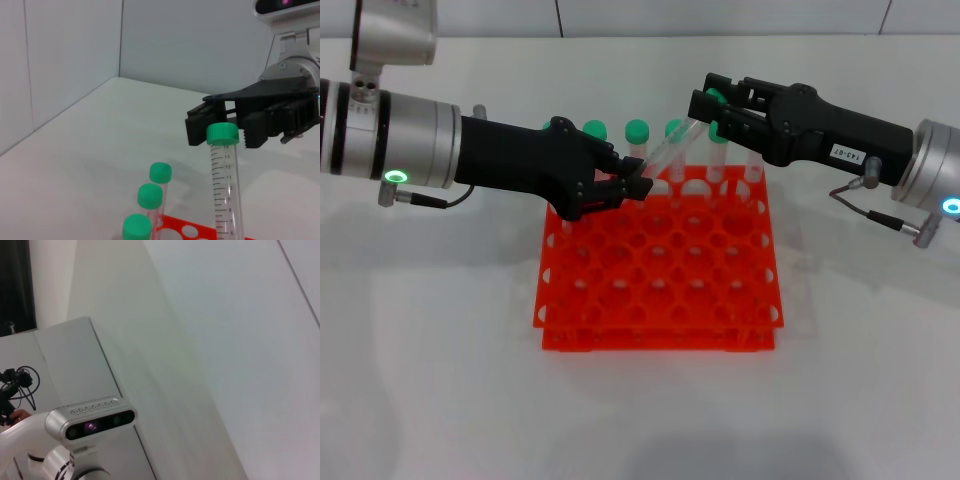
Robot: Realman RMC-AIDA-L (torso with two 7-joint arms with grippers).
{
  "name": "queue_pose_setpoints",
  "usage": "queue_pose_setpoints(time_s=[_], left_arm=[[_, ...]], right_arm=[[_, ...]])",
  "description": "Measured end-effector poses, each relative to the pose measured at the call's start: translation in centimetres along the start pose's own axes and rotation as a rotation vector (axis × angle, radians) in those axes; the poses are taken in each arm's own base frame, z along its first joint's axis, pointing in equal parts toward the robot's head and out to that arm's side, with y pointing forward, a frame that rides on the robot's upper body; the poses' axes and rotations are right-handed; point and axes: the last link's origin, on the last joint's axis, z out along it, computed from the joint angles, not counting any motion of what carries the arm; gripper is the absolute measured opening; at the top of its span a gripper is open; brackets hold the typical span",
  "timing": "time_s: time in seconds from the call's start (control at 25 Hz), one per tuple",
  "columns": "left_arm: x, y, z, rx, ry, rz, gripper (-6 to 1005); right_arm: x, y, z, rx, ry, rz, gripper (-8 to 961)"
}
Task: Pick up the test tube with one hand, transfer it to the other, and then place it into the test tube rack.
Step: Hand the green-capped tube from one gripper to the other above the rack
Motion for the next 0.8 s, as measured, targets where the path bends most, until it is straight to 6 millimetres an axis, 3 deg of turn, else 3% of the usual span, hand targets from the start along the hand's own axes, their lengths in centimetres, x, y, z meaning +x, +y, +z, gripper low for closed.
queue_pose_setpoints(time_s=[0.24,0.36,0.8], left_arm=[[0.01,0.0,0.0,0.0,0.001,0.0,308],[0.01,0.0,0.0,0.0,0.001,-0.001,310],[0.1,-0.24,-0.21,0.012,0.002,-0.024,318]], right_arm=[[0.06,-0.06,0.33,0.002,0.01,-0.004,358],[0.07,-0.08,0.47,0.004,0.013,-0.004,268],[0.01,-0.09,0.49,0.005,0.011,-0.002,267]])
